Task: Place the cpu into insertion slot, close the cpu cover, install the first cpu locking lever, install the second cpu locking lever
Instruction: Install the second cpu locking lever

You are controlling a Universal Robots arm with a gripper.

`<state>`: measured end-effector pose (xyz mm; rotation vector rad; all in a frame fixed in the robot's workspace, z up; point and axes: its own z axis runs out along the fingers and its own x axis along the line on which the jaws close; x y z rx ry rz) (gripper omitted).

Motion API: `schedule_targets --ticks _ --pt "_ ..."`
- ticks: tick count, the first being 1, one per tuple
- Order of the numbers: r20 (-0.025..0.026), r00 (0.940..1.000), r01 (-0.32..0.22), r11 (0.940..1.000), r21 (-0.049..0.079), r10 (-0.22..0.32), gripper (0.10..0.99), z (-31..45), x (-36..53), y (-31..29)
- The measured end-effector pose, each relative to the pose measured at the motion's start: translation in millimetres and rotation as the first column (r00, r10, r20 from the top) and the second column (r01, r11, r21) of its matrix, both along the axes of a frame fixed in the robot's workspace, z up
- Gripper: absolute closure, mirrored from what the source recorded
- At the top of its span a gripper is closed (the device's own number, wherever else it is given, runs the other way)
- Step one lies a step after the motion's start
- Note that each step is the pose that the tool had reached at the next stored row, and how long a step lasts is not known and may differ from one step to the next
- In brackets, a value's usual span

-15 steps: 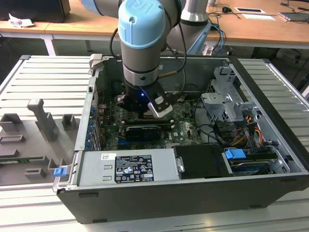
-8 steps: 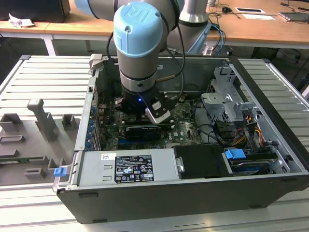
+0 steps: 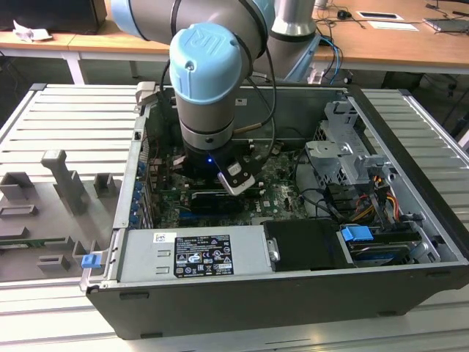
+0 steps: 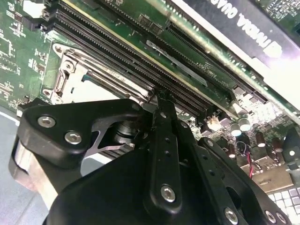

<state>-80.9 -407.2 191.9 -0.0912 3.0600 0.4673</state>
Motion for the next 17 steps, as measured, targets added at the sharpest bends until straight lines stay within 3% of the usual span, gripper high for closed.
schedule_targets --ticks 4,8,11,15,17 --pt "0.0009 1.0 -0.001 0.9993 0.036 0.001 0.98 -1.0 -0.2 0.9" --pt "0.0004 1.0 -0.002 0.9992 0.039 0.002 0.98 1.0 -1.5 0.8" --pt "0.0003 1.0 -0.002 0.9992 0.039 0.002 0.98 8.9 -1.8 0.9" --pt "0.0009 1.0 -0.002 0.9992 0.039 0.002 0.98 6.0 -2.1 0.9" --pt "0.0013 1.0 -0.002 0.9986 0.053 0.002 0.98 3.7 -2.0 1.0"
